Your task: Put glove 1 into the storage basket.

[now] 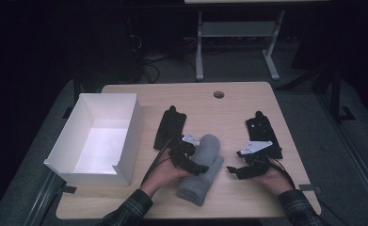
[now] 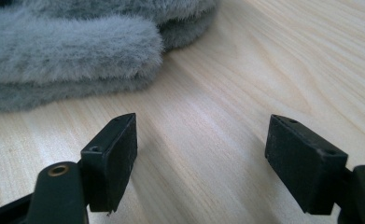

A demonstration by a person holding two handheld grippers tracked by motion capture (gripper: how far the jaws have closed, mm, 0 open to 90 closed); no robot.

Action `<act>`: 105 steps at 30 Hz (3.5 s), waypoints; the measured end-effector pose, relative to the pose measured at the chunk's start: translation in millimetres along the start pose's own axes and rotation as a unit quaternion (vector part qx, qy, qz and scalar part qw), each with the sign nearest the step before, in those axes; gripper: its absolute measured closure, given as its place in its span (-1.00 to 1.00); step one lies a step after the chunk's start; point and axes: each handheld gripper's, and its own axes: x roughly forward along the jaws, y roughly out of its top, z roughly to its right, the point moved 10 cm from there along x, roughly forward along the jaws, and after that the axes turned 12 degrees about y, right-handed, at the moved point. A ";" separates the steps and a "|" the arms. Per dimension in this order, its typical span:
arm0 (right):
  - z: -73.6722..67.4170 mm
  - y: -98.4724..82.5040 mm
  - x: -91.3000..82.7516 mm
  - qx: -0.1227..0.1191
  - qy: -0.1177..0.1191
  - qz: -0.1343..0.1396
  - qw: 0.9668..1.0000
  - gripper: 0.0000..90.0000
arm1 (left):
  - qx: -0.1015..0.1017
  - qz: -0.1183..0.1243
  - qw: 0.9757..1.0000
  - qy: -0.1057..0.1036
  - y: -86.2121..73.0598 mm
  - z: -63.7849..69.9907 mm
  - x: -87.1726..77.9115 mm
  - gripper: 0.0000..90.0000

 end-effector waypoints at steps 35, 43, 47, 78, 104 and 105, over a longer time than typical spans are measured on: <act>-0.2 -0.1 2.7 -0.011 0.007 0.013 1.000 -0.58 | -0.036 -0.048 0.995 -0.084 -7.2 14.7 -1.6 0.59; -0.1 -0.1 2.8 -0.012 0.007 0.013 1.000 -0.59 | -0.038 -0.036 0.995 -0.090 -1.7 11.9 -13.9 0.62; -0.2 -0.2 2.8 -0.012 0.008 0.012 1.000 -0.59 | -0.042 -0.017 0.995 -0.087 5.2 5.9 -26.7 0.61; -0.1 -0.4 3.0 -0.011 0.007 0.011 1.000 -0.62 | -0.046 0.034 0.998 0.004 66.9 -59.7 -152.7 0.61; 0.0 -0.4 3.0 -0.011 0.007 0.011 1.000 -0.63 | -0.127 0.074 0.985 0.090 34.4 -150.3 -264.7 0.61; 0.2 -0.3 3.1 -0.011 0.006 0.011 1.000 -0.63 | -0.127 0.074 0.985 0.090 34.4 -150.3 -264.7 0.61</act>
